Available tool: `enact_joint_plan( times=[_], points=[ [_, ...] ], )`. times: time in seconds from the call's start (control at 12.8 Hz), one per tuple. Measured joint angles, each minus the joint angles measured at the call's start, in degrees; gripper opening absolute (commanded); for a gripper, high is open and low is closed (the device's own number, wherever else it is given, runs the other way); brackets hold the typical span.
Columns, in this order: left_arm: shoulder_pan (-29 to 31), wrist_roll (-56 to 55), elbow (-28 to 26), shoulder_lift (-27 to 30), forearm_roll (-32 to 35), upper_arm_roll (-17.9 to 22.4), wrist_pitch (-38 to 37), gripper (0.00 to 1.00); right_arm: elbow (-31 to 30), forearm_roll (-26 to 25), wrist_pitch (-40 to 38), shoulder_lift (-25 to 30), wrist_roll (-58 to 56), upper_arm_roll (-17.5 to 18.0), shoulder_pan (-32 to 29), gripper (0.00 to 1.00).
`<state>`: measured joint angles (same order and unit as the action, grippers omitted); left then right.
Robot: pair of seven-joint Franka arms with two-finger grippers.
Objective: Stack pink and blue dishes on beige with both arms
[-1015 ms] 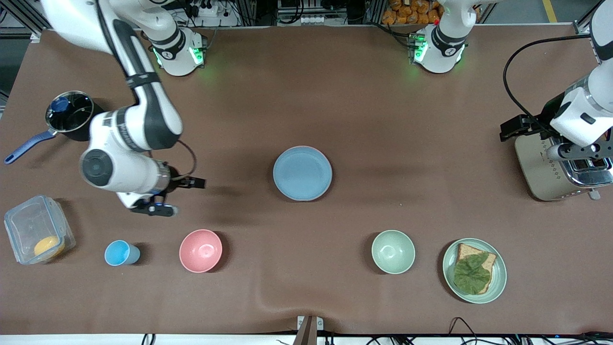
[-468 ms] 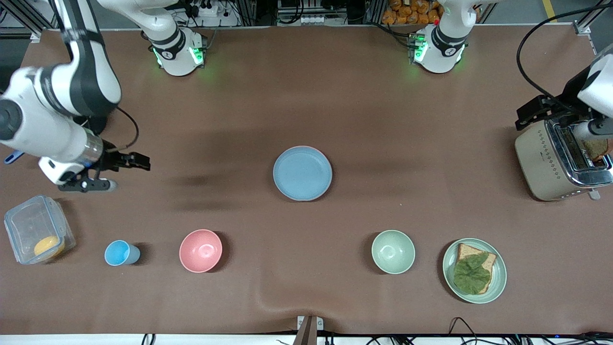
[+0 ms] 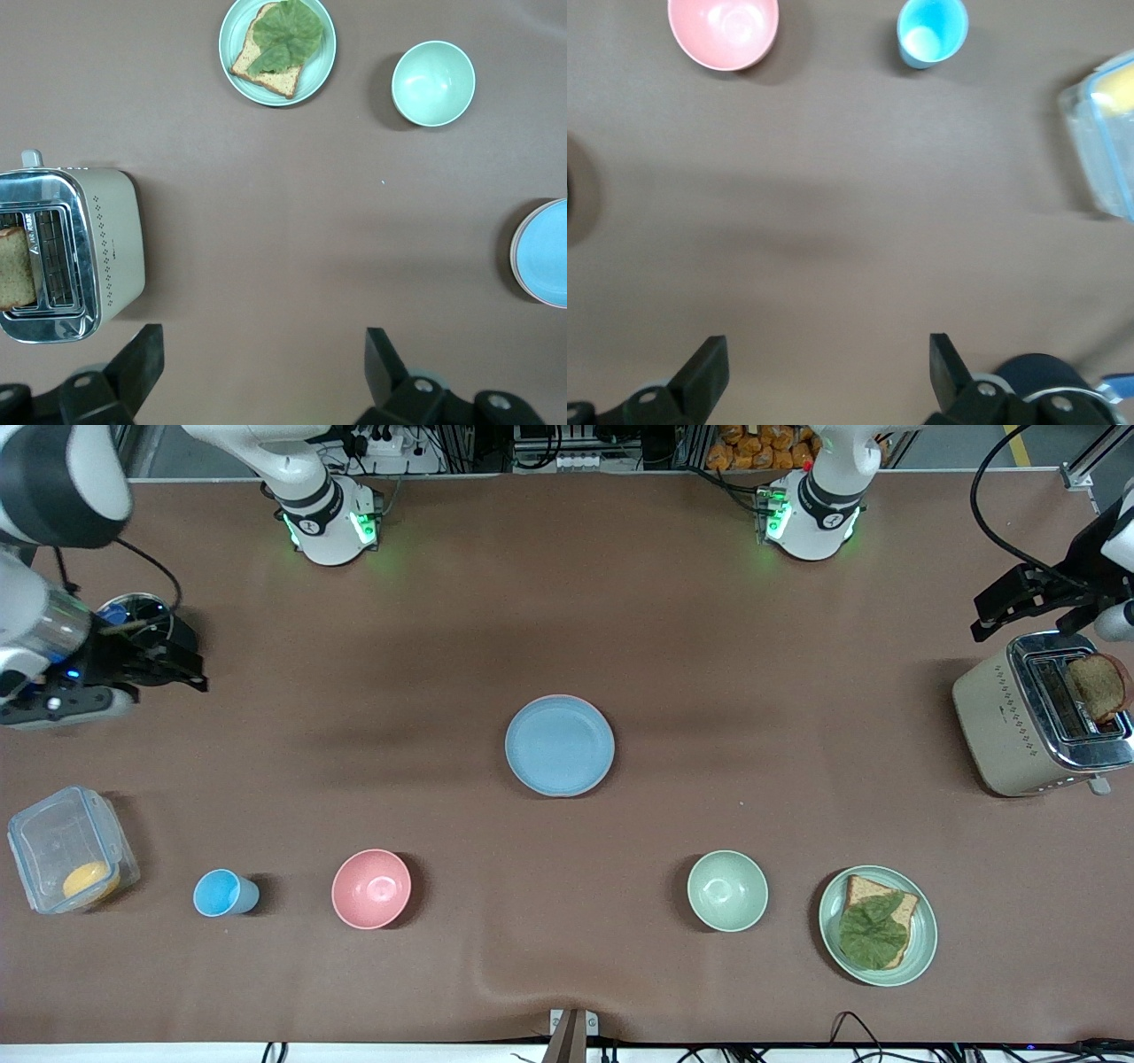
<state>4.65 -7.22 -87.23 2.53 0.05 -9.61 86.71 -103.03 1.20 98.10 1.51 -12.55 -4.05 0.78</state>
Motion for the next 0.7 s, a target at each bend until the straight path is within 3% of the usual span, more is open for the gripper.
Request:
enact_joint_plan(
  times=[0.23,0.7],
  points=[
    [-0.49,0.0,0.0,0.07,0.0,0.0,-1.71,1.0,1.94,0.03,-3.51,2.02,-0.18,-0.21,-3.21,1.0],
    [-1.07,0.0,0.2,0.08,0.0,0.88,-3.77,1.0,3.92,0.05,-6.31,3.34,4.45,0.48,-3.21,1.0]
  ],
)
